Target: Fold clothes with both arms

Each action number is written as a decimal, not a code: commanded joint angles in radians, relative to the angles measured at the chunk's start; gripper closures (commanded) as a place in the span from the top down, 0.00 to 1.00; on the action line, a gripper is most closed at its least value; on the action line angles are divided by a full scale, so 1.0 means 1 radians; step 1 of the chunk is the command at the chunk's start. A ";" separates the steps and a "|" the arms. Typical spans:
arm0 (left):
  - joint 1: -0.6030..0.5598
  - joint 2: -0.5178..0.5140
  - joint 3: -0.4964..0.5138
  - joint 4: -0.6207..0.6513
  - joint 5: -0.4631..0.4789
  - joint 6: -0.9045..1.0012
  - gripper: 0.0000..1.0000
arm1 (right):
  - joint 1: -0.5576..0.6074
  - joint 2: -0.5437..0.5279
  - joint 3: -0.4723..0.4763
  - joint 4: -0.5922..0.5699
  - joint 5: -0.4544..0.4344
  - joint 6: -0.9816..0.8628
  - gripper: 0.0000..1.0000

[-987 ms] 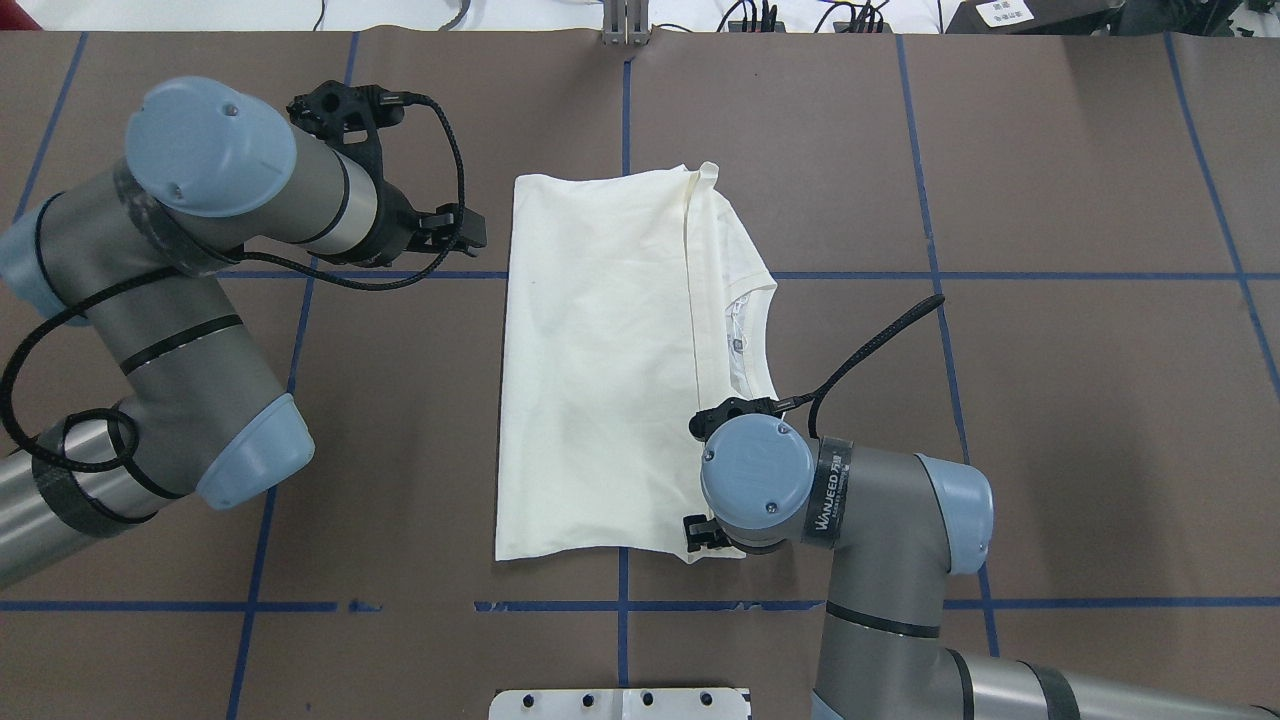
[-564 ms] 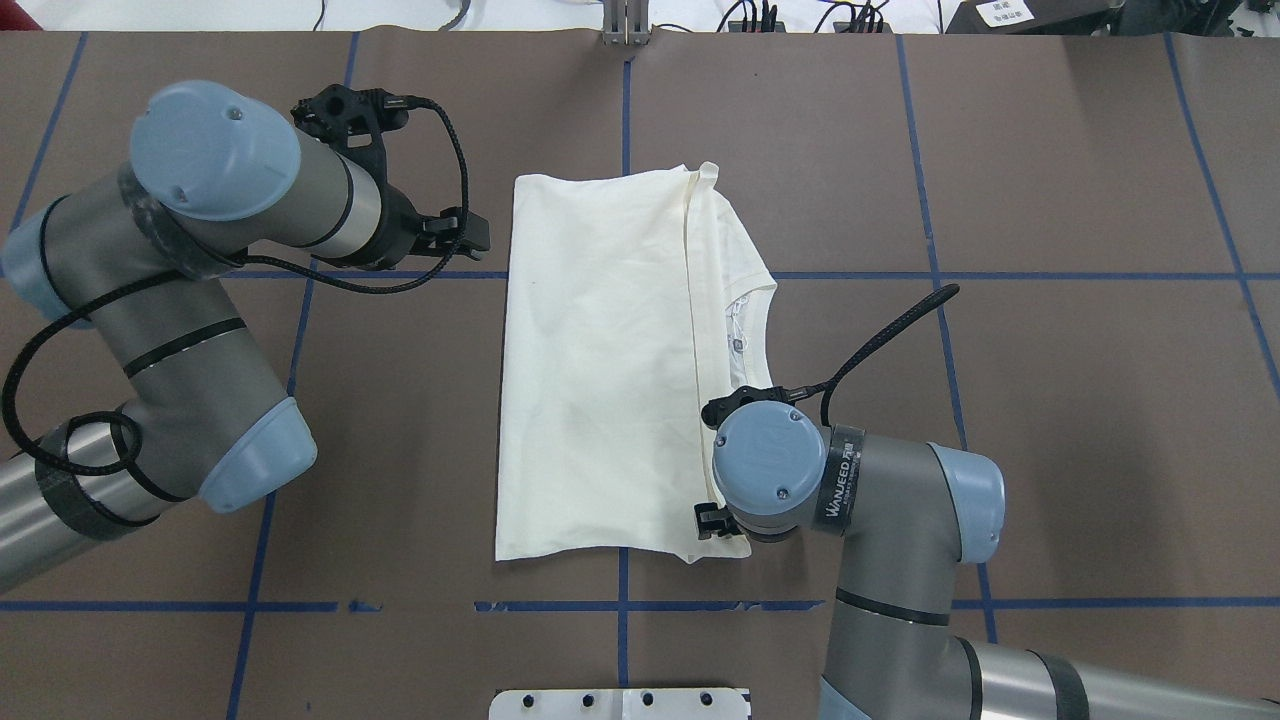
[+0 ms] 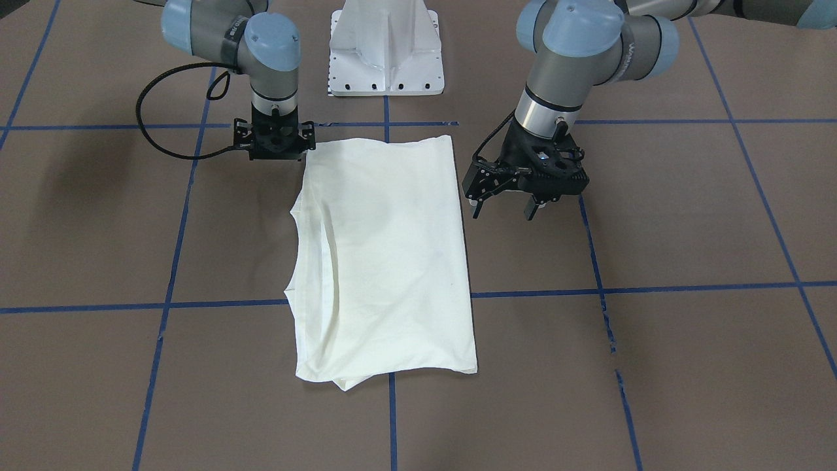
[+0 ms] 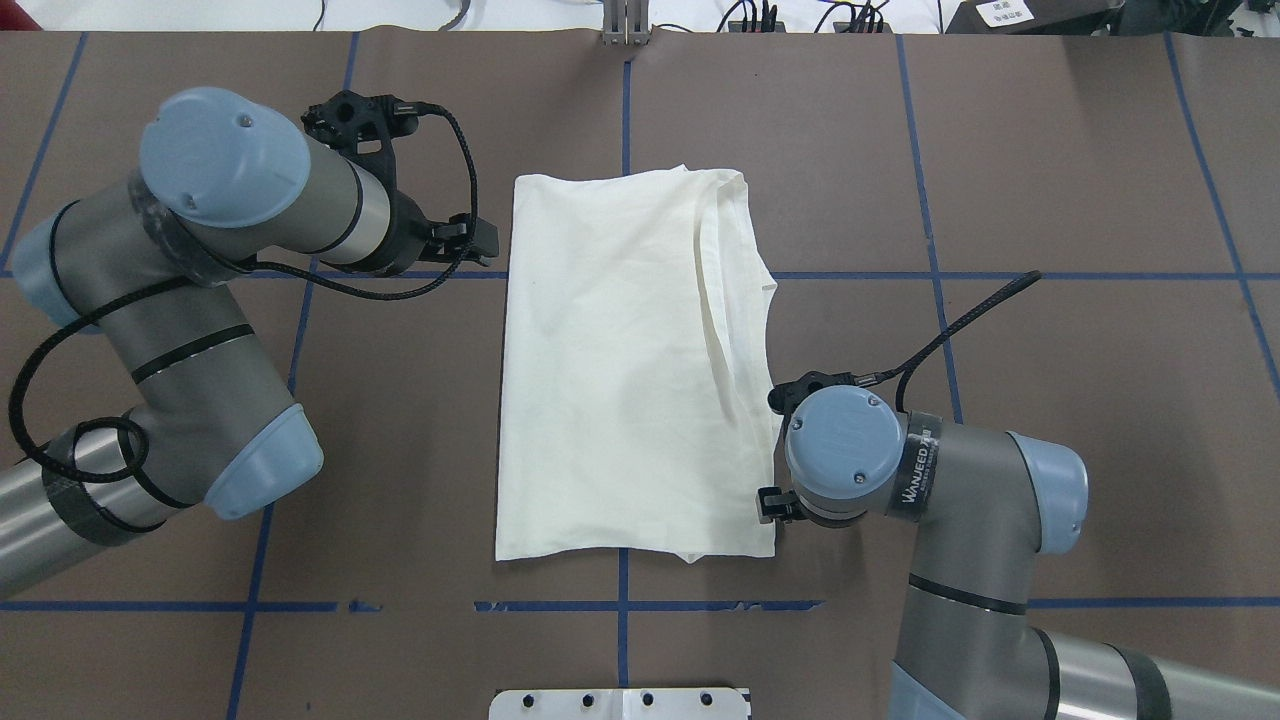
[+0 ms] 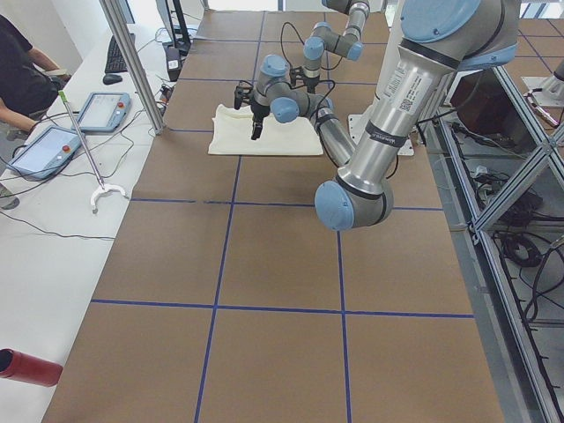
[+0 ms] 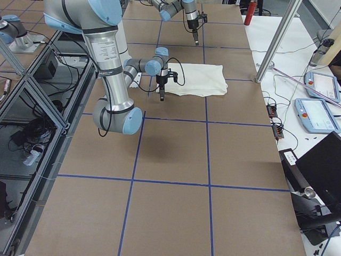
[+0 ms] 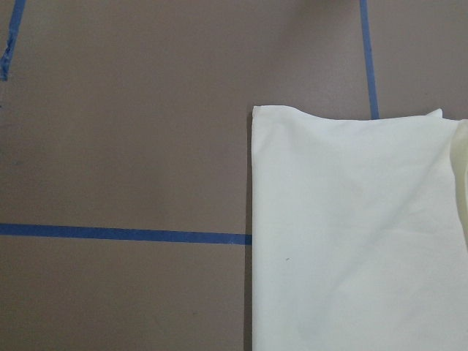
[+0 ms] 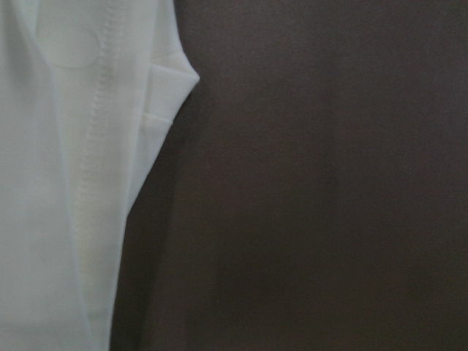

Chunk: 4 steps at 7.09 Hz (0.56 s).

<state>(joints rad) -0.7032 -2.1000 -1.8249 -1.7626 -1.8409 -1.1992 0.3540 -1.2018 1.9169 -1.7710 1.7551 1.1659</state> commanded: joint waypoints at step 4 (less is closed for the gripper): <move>0.002 -0.002 0.001 -0.003 0.000 0.000 1.00 | 0.117 0.154 -0.059 0.013 0.010 -0.055 1.00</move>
<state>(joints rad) -0.7020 -2.1013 -1.8271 -1.7629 -1.8408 -1.1974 0.4416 -1.0856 1.8770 -1.7633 1.7576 1.1247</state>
